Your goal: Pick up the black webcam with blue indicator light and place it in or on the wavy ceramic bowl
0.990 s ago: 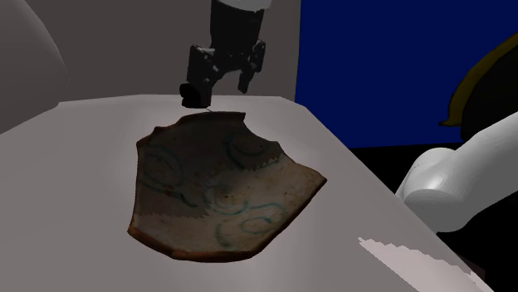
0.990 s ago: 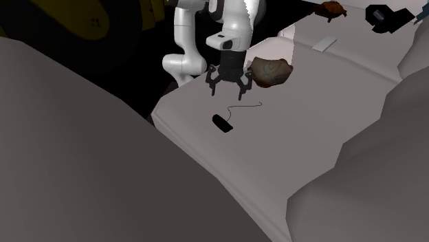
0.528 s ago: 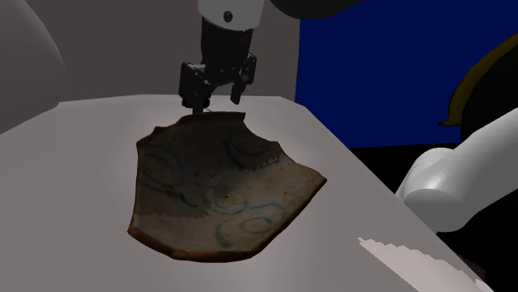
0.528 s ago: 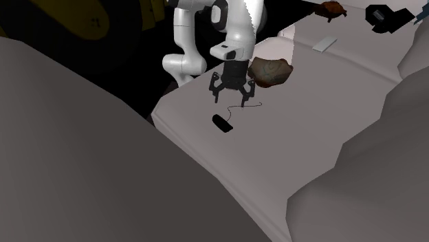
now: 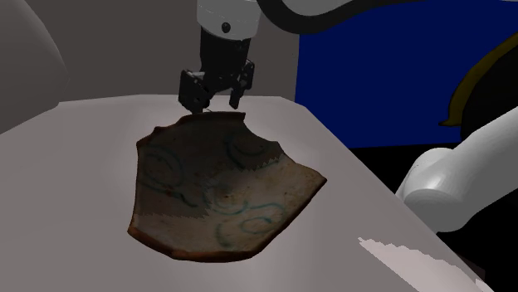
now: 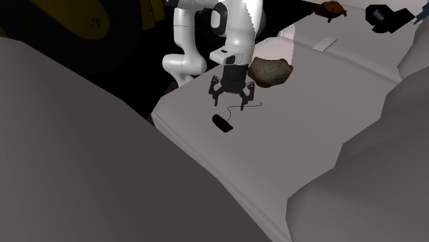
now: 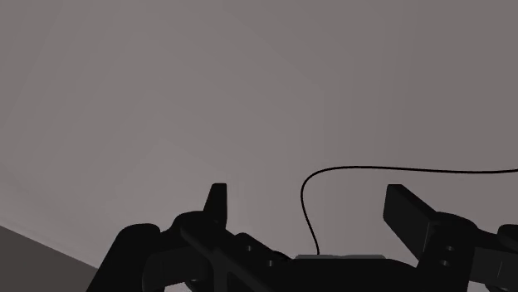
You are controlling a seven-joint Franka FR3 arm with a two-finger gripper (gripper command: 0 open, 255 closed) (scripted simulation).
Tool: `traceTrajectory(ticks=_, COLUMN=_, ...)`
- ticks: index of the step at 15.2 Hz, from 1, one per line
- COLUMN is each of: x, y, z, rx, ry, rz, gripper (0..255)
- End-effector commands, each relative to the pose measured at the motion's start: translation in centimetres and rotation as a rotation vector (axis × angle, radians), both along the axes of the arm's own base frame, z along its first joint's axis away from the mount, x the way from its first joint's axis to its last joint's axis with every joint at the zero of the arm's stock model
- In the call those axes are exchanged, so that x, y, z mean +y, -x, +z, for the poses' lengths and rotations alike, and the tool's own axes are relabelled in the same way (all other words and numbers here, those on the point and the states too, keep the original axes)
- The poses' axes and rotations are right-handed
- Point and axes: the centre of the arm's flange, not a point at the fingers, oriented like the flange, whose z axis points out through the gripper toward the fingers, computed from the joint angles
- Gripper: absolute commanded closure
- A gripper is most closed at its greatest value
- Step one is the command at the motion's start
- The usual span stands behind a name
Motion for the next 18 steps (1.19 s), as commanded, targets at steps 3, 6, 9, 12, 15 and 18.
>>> traceTrajectory(ticks=3, x=0.0, y=0.0, z=0.0, rx=0.000, ry=0.000, rz=0.000, gripper=255)
traceTrajectory(ticks=6, x=0.0, y=0.0, z=-0.1, rx=0.000, ry=0.000, rz=0.000, gripper=255)
traceTrajectory(ticks=9, x=0.1, y=0.0, z=-0.1, rx=0.000, ry=0.000, rz=0.000, gripper=255)
traceTrajectory(ticks=12, x=0.0, y=0.0, z=0.5, rx=0.000, ry=0.000, rz=0.000, gripper=255)
traceTrajectory(ticks=15, x=0.0, y=0.0, z=2.1, rx=0.000, ry=0.000, rz=0.000, gripper=255)
traceTrajectory(ticks=18, x=0.0, y=0.0, z=3.7, rx=0.000, ry=0.000, rz=0.000, gripper=255)
